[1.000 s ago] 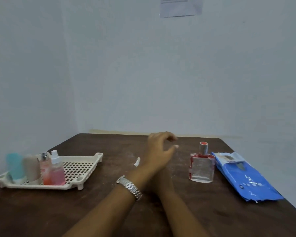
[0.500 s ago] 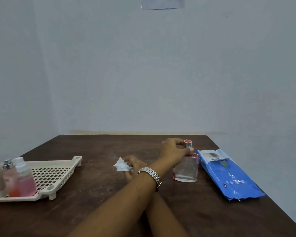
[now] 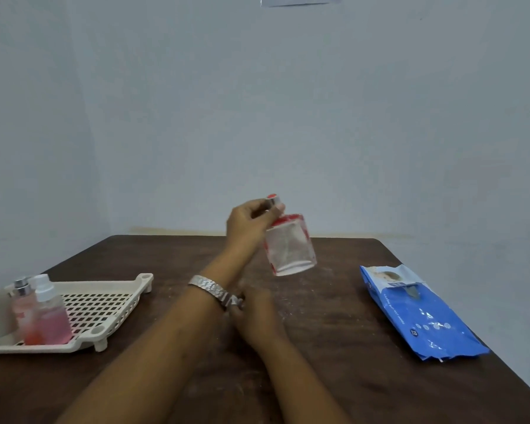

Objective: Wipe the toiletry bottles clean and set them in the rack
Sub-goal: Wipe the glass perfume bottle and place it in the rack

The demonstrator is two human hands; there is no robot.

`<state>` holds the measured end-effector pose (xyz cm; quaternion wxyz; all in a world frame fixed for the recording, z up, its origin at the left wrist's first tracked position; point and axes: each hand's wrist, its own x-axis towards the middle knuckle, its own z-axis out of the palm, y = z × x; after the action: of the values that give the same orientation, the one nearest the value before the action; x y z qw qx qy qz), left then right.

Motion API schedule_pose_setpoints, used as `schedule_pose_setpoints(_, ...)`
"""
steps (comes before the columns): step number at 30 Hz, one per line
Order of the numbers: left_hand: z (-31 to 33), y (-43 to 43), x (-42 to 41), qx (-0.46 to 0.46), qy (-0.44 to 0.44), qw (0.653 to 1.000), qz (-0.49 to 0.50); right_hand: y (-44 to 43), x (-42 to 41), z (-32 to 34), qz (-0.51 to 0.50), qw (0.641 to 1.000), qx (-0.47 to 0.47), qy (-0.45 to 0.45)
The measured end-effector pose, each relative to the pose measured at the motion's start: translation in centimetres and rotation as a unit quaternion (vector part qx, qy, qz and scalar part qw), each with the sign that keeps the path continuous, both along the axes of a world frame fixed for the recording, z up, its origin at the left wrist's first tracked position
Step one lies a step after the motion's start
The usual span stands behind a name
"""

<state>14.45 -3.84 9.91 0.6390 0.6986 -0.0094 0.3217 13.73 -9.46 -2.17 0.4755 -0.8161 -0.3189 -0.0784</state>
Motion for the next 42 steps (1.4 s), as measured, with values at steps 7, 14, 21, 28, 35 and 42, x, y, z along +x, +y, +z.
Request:
schedule_pose_setpoints(7,-2.6,9.4,-2.9,-0.051,0.002,0.998,0.032,1.2,0.9,-0.4,-0.016,1.000,0.016,0.016)
schedule_pose_setpoints(14,-7.1,13.6,-4.3,-0.055,0.050,0.996,0.048,0.9,1.8,-0.2,-0.074,0.995,0.067,0.000)
schedule_pose_setpoints(21,-8.5,13.4,-4.0,-0.066,0.048,0.997,0.013,1.4,1.5,0.5,-0.085,0.982,0.164,-0.039)
schedule_pose_setpoints(28,-9.1,10.7,-4.3,-0.022,0.013,1.000,-0.006,2.0,0.4,3.1,-0.062,0.960,0.257,-0.088)
schedule_pose_setpoints(35,-10.1,10.3,-3.4,-0.009,-0.030,0.999,0.003,3.2,1.0,4.9,0.014,0.971,0.071,-0.230)
schedule_pose_setpoints(42,-10.6,10.1,-3.0,0.023,-0.054,0.998,0.029,3.9,2.0,5.1,0.031,0.967,0.111,-0.229)
